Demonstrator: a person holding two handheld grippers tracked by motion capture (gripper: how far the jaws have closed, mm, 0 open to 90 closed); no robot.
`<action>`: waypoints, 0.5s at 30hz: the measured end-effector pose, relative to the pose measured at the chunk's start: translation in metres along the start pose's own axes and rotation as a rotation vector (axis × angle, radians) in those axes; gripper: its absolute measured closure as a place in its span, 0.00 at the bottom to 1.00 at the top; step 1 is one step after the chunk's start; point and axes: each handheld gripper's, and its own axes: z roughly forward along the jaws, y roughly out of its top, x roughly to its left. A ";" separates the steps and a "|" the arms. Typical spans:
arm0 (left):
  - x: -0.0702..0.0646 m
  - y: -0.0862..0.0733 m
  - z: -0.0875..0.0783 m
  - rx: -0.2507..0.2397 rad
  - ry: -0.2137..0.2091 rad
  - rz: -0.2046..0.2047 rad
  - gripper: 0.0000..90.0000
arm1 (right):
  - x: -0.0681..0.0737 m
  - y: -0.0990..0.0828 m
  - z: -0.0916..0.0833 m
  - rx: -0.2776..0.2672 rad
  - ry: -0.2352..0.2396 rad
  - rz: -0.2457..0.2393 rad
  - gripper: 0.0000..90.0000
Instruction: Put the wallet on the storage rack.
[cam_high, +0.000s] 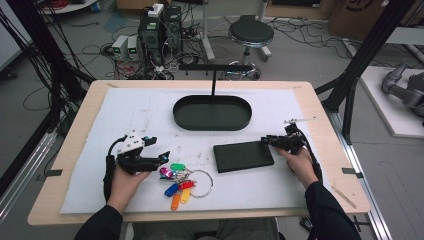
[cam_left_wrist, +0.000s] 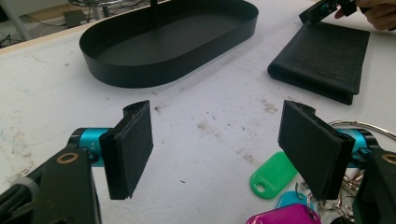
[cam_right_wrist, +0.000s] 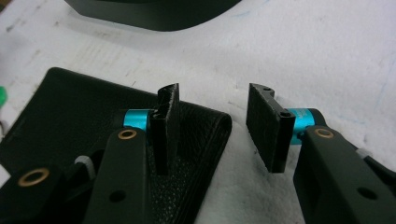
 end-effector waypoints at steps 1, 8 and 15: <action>0.000 0.000 0.000 0.002 -0.001 0.003 0.29 | -0.001 0.000 0.000 0.004 0.007 0.012 0.63; -0.003 0.003 0.004 0.000 -0.008 0.007 0.29 | 0.009 0.001 -0.003 0.007 -0.025 -0.054 0.77; -0.006 0.011 0.008 -0.015 -0.008 0.008 0.29 | 0.026 0.000 -0.011 -0.014 -0.106 -0.189 1.00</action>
